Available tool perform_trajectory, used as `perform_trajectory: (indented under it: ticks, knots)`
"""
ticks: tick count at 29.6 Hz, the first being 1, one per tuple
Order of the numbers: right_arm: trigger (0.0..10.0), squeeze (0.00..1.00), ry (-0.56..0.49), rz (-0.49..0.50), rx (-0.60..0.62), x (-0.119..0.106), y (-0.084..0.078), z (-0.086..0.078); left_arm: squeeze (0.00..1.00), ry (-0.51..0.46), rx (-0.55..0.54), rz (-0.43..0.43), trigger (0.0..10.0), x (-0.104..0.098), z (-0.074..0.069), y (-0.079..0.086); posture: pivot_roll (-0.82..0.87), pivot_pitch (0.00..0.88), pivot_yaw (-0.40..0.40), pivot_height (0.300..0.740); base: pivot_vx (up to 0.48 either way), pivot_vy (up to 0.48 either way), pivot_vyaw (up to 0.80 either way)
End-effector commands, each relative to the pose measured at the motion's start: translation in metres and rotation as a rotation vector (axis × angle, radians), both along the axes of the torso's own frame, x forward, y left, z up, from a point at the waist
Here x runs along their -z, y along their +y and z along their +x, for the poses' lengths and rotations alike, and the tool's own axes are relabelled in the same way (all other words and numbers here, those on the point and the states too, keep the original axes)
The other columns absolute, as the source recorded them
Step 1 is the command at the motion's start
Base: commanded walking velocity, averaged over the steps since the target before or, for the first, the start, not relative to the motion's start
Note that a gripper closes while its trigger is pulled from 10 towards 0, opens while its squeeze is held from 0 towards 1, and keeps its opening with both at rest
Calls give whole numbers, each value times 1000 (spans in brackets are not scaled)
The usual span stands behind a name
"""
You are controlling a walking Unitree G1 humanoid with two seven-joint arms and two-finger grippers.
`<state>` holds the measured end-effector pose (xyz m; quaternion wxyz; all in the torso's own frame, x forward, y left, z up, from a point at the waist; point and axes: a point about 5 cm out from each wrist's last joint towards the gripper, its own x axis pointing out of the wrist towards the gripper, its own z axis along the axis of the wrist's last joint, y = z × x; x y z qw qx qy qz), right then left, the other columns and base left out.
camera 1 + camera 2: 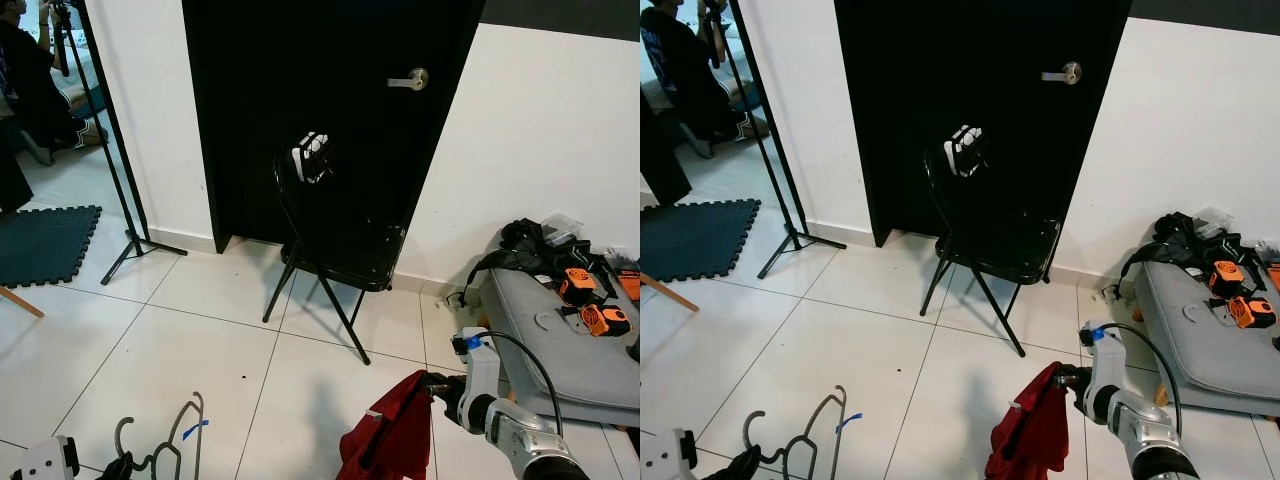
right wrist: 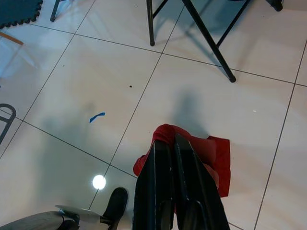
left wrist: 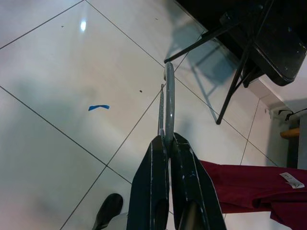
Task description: Hang hanger
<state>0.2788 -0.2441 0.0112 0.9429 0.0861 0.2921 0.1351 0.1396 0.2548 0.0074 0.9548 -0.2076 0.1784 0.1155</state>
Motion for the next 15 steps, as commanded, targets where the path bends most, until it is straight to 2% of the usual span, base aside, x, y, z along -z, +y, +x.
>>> perform_trajectory:
  ticks: [1, 15]
  knots:
    - [10000, 0, -12, 10, 16, -2, -4, 0, 0, 7, -3, -13, 10000, 1, -1, -3, 33, 0, -79, 740, 0, 0, 0]
    - [10000, 0, -13, 12, 19, -2, -3, 0, 0, 8, -7, -11, 10000, 2, -1, -1, 37, 0, -80, 740, 0, 0, 0]
